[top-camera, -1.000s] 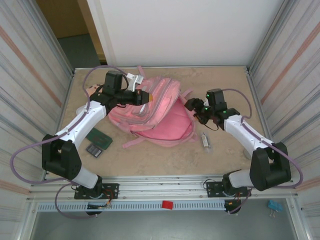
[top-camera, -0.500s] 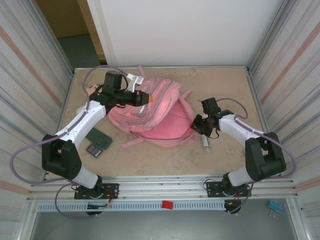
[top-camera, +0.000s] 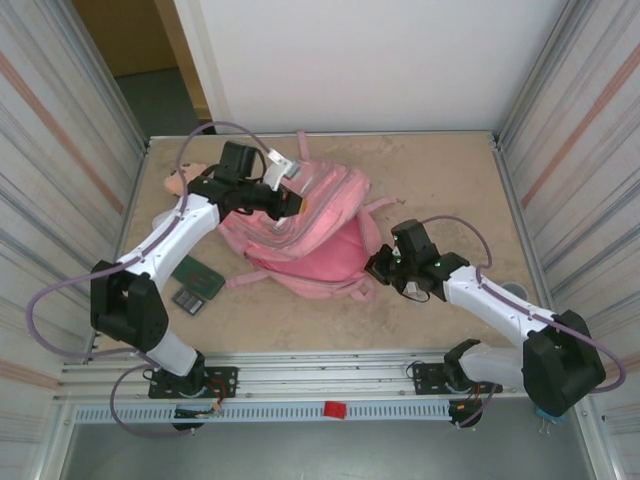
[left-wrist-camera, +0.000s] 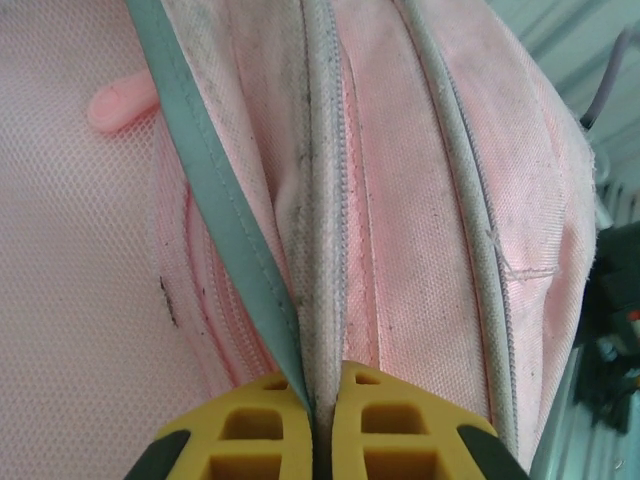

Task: Pack the student bag

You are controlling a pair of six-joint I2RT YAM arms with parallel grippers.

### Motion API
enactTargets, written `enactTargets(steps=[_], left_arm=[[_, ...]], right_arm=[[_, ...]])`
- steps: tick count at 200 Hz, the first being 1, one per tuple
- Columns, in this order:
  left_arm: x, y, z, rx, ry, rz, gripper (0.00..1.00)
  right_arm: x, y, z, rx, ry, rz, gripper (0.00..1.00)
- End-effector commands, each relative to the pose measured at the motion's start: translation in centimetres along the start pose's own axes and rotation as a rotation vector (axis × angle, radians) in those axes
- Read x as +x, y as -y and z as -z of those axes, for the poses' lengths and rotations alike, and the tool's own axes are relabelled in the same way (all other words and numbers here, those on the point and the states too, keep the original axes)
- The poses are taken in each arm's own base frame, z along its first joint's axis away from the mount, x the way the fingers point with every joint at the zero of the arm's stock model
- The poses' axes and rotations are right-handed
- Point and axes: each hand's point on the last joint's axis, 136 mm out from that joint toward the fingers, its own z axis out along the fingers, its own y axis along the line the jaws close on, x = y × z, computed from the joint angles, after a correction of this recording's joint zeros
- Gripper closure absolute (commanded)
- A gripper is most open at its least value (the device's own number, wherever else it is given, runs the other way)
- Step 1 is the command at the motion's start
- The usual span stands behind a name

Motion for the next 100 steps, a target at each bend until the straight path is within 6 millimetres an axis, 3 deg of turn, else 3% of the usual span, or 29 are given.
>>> enactTargets(steps=[1, 16, 33, 56, 74, 88, 100], left_arm=[[-0.5, 0.1, -1.2, -0.043, -0.032, -0.227, 1.00], [1.7, 0.1, -2.6, -0.052, -0.115, -0.250, 1.00], [4.4, 0.2, -3.9, -0.064, -0.211, -0.284, 1.00], [7.6, 0.3, -5.4, -0.068, -0.315, -0.304, 0.99], [9.0, 0.7, -6.1, -0.063, -0.355, -0.302, 0.95], [9.2, 0.9, -6.5, -0.068, -0.357, -0.278, 0.80], [8.4, 1.1, -6.3, -0.068, -0.317, -0.226, 0.49]], right_arm=[[0.7, -0.7, 0.5, -0.032, 0.001, -0.024, 0.88], [0.9, -0.3, 1.1, -0.015, 0.004, 0.002, 0.70], [0.9, 0.7, 2.7, 0.031, 0.032, 0.078, 0.56], [0.6, 2.0, 5.6, 0.082, 0.099, 0.144, 0.48], [0.1, 1.6, 7.5, 0.059, 0.162, 0.233, 0.42], [-0.4, 0.6, 8.8, 0.024, 0.215, 0.336, 0.32], [-0.8, -0.8, 10.0, -0.016, 0.261, 0.463, 0.29]])
